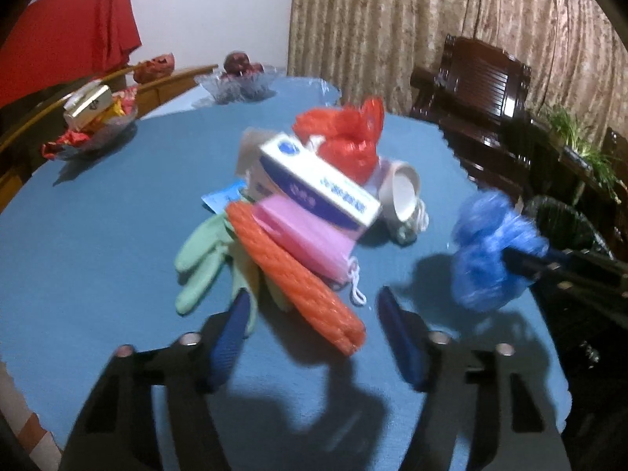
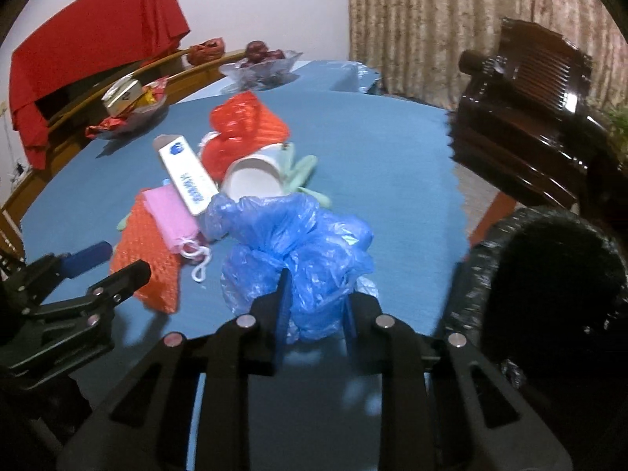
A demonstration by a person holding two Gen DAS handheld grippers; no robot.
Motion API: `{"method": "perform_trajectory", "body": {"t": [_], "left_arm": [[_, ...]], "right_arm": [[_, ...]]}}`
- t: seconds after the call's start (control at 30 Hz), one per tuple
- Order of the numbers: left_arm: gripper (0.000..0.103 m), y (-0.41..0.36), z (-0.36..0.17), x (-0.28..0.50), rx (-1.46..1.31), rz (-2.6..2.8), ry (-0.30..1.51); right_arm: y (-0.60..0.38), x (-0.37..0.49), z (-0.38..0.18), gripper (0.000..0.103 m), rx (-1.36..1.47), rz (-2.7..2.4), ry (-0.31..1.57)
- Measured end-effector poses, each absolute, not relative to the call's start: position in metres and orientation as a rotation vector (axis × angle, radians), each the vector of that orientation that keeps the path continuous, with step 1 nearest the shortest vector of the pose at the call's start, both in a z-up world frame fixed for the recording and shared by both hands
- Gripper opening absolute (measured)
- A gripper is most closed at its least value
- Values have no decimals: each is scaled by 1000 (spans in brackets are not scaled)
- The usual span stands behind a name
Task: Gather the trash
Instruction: 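Grasp the blue plastic bag with the right gripper while the left grasps the orange mesh, then carry both items over the bin and open both grippers to drop them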
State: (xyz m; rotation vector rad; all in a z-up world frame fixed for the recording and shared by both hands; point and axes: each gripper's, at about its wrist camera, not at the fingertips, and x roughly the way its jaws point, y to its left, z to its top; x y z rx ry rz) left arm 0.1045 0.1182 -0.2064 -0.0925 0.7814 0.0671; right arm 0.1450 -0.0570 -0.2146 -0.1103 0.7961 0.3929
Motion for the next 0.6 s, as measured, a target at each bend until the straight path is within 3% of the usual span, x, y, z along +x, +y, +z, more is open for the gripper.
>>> {"method": "perform_trajectory", "body": {"t": [0.07,0.17,0.27,0.6], "left_arm": [[35,118,-215,111,-95,67,812],[16,119,-221,113,-106,68,828],[11,122,-212,107,-99,87,800],[10,123,-143,72,-65,105,681]], "right_arm": [[-60,144,-215,23,-104,380,797],[-65,140,-215,23,-101,377,795],[-65,136,-211,23,-101,382,785],[-77,118,-173,23,-62,402,702]]}}
